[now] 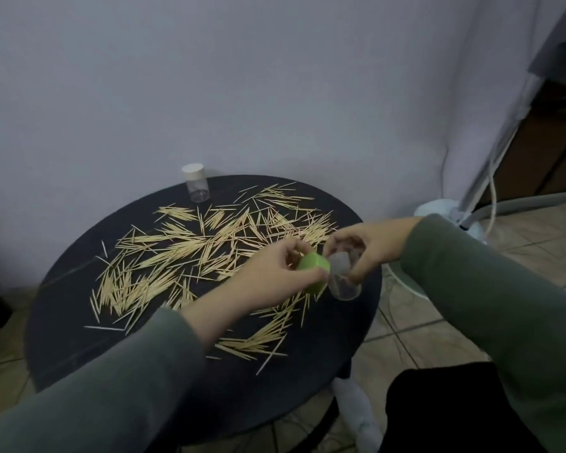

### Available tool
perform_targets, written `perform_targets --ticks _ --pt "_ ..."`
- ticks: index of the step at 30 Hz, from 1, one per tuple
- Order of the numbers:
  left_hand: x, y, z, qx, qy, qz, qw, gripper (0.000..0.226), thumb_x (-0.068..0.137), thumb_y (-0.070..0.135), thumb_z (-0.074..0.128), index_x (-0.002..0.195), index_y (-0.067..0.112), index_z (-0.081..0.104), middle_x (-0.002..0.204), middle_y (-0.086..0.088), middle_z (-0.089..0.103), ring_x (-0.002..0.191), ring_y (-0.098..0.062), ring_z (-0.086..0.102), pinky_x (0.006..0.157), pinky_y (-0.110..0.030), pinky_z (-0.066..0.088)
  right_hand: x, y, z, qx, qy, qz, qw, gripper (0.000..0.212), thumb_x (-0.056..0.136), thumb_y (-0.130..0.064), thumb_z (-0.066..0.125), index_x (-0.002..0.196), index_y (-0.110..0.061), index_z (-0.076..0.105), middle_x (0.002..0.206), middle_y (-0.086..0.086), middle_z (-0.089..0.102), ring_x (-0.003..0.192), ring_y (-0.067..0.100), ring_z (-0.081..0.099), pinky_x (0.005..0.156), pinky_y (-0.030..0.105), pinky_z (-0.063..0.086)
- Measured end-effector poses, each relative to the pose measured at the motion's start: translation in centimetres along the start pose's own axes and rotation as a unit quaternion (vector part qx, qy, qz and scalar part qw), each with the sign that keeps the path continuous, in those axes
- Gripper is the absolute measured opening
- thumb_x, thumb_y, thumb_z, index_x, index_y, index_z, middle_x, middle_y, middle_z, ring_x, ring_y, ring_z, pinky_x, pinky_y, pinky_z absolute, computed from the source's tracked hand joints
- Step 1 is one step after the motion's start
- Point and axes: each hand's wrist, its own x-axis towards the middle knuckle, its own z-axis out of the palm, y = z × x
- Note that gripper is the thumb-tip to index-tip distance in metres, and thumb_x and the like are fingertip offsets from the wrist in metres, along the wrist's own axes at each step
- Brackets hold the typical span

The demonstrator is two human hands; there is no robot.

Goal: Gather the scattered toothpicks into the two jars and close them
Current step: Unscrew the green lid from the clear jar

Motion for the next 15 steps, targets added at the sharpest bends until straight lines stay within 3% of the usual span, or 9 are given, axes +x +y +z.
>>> perform_targets --ticks 2,4,9,13,15 --pt "-0.4 -0.2 1.0 0.04 -0.03 -0.011 0.999 0.04 0.078 0.04 0.075 0.111 0.028 0.055 0.106 0.004 0.062 0.091 -0.012 0.064 0.081 -0.03 0.057 -0.2 0.6 0.3 -0.003 -0.015 0.012 1.0 0.054 0.049 -0.035 0.085 0.097 -0.047 0.064 0.113 0.002 0.063 0.105 0.026 0.061 0.092 0.052 0.052" --pt "-0.6 -0.4 1.6 0.066 -0.04 -0.027 0.997 0.046 0.072 0.046 0.078 0.109 0.029 0.056 0.105 0.006 0.062 0.089 -0.01 0.063 0.083 -0.033 0.056 -0.4 0.9 0.6 -0.003 -0.019 0.017 1.0 0.055 0.053 -0.028 0.088 0.101 -0.042 0.063 0.111 0.001 0.064 0.104 0.026 0.061 0.093 0.054 0.05" --pt "-1.1 -0.9 2.8 0.15 -0.034 -0.033 0.988 0.05 0.061 0.057 0.082 0.098 0.032 0.059 0.098 0.011 0.062 0.08 -0.004 0.058 0.072 -0.025 0.051 -0.2 1.1 1.3 0.011 -0.012 0.012 1.0 0.07 0.036 -0.041 0.088 0.101 -0.04 0.062 0.113 0.003 0.064 0.106 0.028 0.062 0.093 0.052 0.051" --pt "-1.7 -1.3 4.0 0.182 0.003 -0.014 0.983 0.047 0.06 0.057 0.081 0.093 0.033 0.059 0.094 0.013 0.06 0.075 0.002 0.053 0.064 -0.018 0.042 -0.3 0.5 0.8 -0.056 -0.039 0.054 0.996 0.072 0.058 -0.014 0.089 0.115 -0.04 0.054 0.115 -0.005 0.061 0.109 0.021 0.058 0.096 0.046 0.05" --pt "-1.8 -1.4 4.3 0.191 0.012 -0.011 0.981 0.049 0.062 0.057 0.08 0.098 0.033 0.059 0.098 0.013 0.059 0.081 -0.001 0.054 0.07 -0.019 0.044 -0.2 0.5 0.5 -0.124 -0.03 0.094 0.987 0.072 0.07 -0.002 0.079 0.122 -0.041 0.05 0.114 -0.005 0.063 0.108 0.02 0.058 0.096 0.044 0.05"
